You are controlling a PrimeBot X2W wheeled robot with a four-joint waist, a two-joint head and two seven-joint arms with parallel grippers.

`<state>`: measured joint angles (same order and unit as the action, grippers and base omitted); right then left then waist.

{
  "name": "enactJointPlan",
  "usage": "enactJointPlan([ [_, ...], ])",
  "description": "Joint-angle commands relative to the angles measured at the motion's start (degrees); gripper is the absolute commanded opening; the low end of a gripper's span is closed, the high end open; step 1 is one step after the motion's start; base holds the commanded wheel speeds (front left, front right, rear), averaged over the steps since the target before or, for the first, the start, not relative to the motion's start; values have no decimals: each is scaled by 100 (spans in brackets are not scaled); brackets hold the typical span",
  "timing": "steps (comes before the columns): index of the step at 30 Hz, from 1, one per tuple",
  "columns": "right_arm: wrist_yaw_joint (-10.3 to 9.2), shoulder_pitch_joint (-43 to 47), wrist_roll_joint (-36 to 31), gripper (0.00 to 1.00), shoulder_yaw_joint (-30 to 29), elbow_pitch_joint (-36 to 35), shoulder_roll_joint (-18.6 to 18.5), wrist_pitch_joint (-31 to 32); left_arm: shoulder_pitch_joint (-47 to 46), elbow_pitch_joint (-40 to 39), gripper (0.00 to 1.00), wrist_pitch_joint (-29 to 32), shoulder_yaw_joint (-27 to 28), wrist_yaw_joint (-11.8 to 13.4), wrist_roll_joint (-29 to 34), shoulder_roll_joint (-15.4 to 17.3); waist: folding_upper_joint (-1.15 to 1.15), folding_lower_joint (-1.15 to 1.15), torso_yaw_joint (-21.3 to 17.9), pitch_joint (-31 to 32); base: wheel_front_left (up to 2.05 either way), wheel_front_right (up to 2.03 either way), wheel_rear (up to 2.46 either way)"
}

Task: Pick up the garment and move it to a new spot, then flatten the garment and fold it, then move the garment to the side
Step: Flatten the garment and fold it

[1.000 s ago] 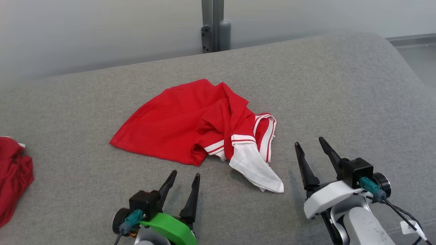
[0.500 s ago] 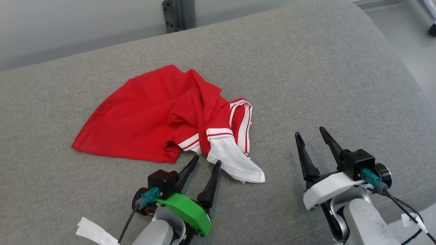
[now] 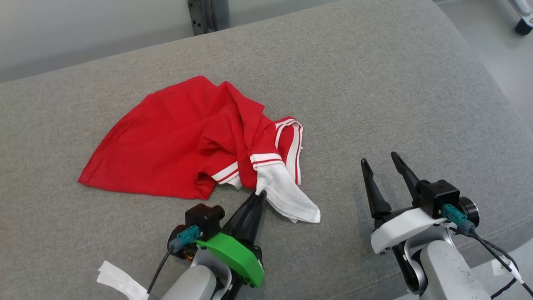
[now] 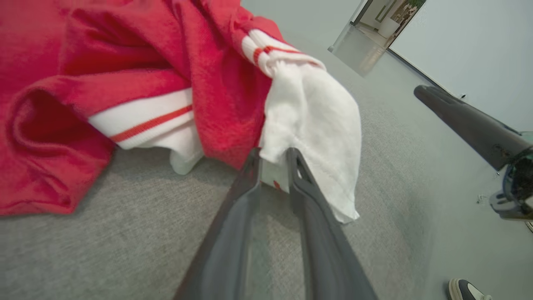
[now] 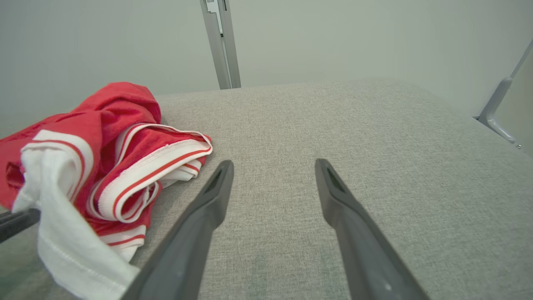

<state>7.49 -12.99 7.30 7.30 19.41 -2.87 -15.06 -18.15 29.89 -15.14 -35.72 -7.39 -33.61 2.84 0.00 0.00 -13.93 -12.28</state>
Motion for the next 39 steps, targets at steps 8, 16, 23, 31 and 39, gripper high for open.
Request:
enactJointPlan([
  [8, 0, 0, 47, 100, -62, 23, -7, -19, -198, -613, 0, -1, 398, -13, 107, 110, 0, 0, 149, 78, 0, 0, 0],
  [16, 0, 58, 86, 100, -128, 65, -6, -18, -902, -1435, 0, -2, 1143, -13, 562, 194, 0, 0, 342, 218, 0, 0, 0],
  [23, 0, 95, 141, 100, -124, 97, -7, -18, -1335, -1733, 0, -1, 2006, -13, 834, 224, 0, 0, 433, 348, 0, 0, 0],
  [31, 0, 183, 145, 100, -256, 99, -7, -18, -721, -1593, 0, 0, 2668, -13, 784, 75, 0, 0, 687, 438, 0, 0, 0],
  [39, 0, 196, 165, 100, -107, 116, -7, -19, 406, -1121, 0, 0, 2381, -13, 334, 2, 0, 0, 951, 555, 0, 0, 0],
])
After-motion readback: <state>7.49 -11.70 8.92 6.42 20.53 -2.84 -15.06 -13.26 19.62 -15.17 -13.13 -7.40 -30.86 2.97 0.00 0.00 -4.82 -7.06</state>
